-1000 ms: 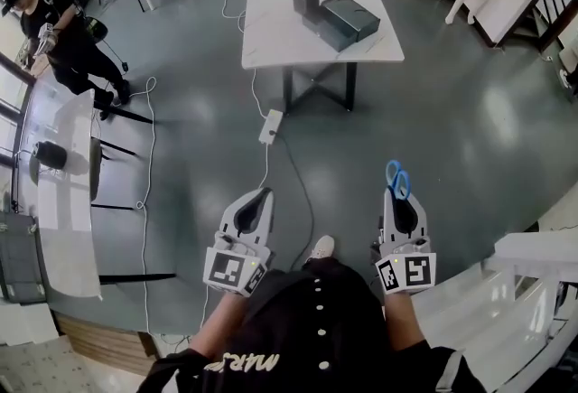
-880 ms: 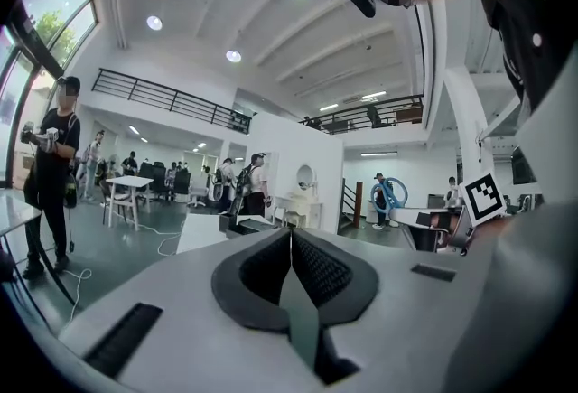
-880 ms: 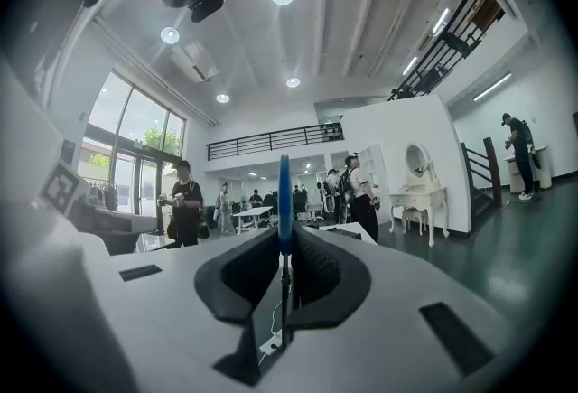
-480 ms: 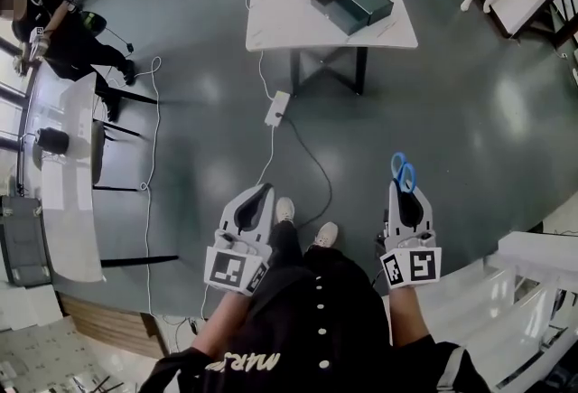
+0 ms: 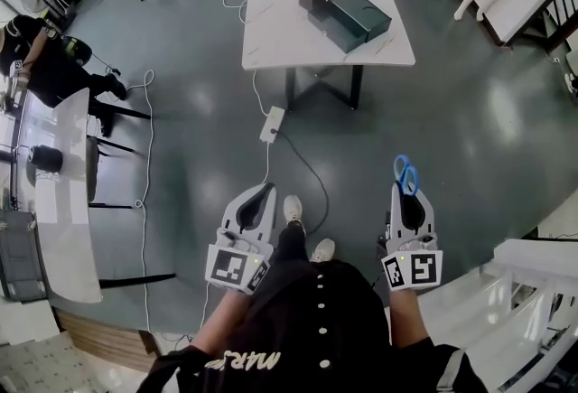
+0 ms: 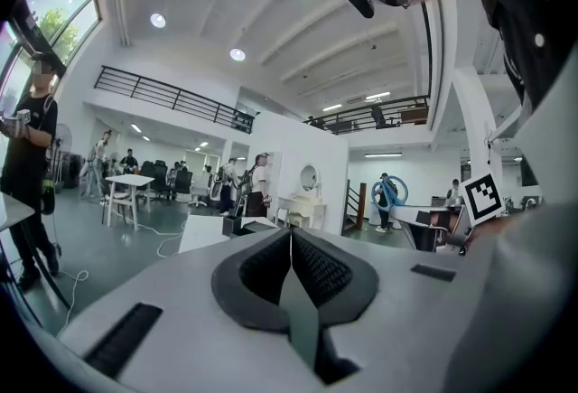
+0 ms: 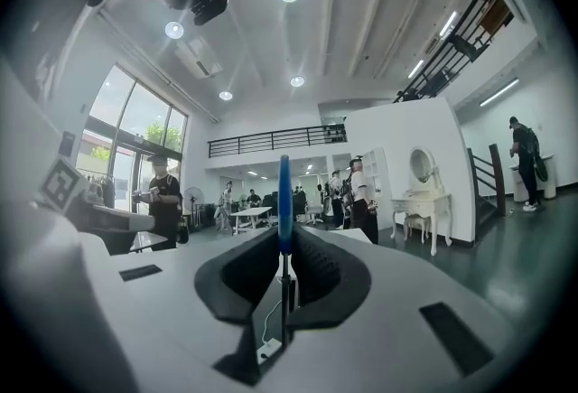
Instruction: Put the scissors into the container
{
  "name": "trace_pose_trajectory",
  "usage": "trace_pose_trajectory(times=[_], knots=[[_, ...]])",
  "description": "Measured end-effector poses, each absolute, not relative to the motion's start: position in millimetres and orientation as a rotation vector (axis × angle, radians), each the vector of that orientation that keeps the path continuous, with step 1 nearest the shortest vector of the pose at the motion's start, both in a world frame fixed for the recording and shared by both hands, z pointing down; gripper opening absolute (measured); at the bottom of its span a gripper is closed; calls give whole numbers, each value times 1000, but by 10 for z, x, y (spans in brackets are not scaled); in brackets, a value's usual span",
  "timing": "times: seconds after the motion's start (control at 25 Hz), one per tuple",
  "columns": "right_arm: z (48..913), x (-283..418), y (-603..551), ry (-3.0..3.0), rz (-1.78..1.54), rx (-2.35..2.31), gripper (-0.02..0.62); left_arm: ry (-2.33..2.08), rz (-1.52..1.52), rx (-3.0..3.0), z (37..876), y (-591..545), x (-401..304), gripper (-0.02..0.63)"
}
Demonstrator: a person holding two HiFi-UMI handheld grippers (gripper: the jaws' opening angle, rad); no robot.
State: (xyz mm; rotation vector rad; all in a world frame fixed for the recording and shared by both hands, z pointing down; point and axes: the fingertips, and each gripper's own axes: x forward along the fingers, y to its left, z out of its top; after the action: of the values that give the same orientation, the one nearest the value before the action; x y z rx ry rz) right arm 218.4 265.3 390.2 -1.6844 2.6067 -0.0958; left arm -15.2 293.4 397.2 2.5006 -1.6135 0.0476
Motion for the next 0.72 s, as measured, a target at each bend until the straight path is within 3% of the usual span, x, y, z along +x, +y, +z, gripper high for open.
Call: trace_pose_trajectory(times=[0.72], knots=[[3494,1690,1330,2506,23,-1761,52,-1542,-65,2643,3544,1420,-632,31]])
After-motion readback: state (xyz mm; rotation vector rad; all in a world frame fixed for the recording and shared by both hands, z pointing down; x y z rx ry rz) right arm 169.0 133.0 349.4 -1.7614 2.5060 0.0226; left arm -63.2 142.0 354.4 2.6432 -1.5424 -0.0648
